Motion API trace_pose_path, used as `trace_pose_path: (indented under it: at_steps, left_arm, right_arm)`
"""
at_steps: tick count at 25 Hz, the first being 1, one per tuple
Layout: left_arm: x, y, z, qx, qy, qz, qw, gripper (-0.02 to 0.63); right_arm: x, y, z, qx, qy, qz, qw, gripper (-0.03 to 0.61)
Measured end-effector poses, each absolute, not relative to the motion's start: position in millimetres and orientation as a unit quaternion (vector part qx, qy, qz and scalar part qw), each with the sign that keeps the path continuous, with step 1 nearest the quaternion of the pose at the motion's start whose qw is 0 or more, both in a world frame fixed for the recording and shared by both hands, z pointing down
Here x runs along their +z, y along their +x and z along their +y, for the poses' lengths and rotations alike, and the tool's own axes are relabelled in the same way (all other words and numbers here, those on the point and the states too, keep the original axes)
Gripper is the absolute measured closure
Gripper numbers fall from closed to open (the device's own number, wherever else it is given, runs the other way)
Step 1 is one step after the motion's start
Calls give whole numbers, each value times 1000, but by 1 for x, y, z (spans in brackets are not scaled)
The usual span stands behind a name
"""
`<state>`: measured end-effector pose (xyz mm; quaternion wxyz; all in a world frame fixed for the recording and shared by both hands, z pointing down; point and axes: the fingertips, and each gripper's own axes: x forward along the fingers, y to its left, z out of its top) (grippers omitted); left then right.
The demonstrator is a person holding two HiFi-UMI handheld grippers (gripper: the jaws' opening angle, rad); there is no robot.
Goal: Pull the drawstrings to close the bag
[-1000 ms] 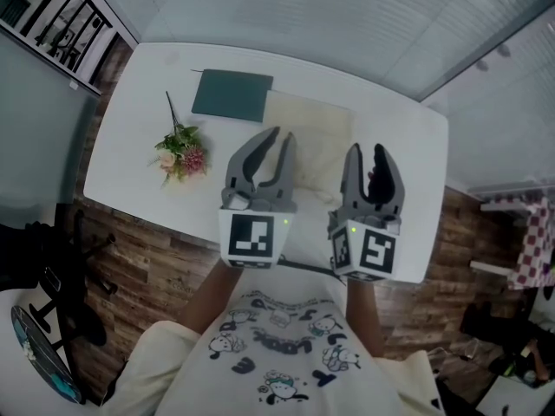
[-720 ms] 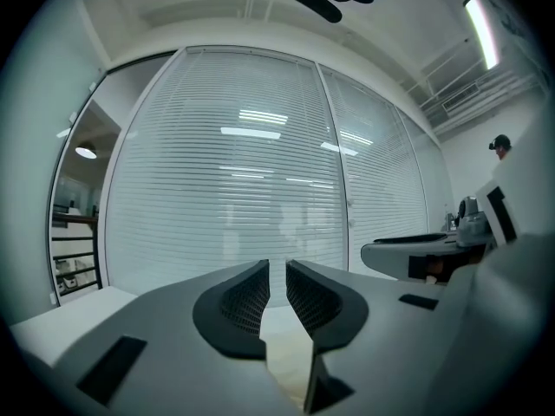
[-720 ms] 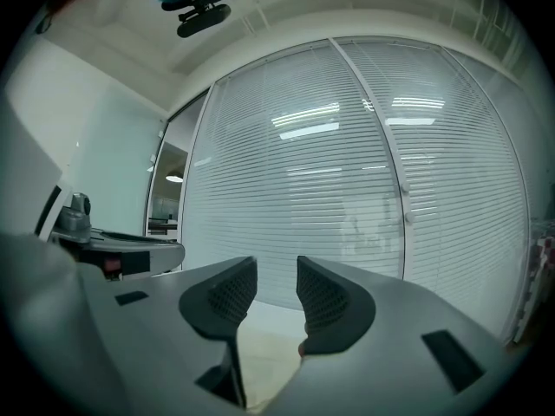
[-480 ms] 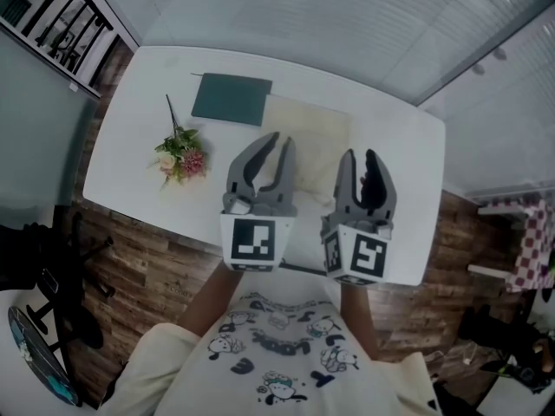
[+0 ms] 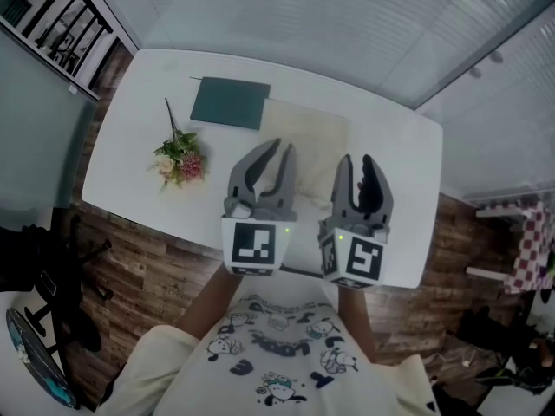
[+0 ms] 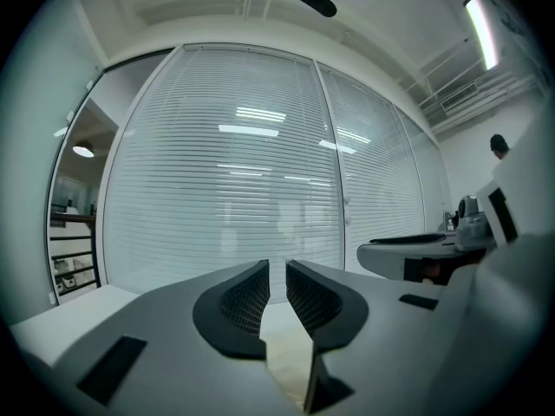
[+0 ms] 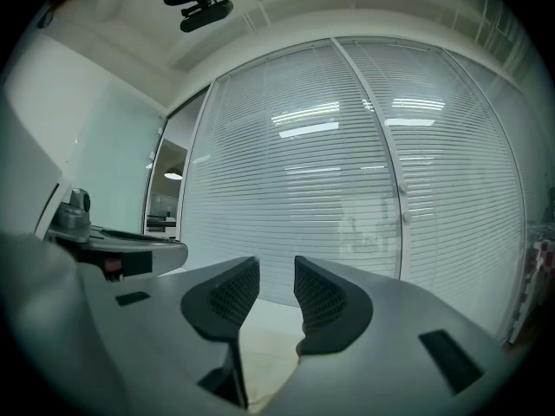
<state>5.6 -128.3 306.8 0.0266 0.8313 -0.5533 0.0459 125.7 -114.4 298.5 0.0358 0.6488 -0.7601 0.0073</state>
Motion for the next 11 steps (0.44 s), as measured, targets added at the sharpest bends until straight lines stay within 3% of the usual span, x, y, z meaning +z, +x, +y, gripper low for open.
trace_pose_path:
  at_steps: [11]
  left_arm:
    - [308,10,-130,49,831,-553,27,517]
  right_arm:
    - [304,132,-112,14,655,-754,40,445]
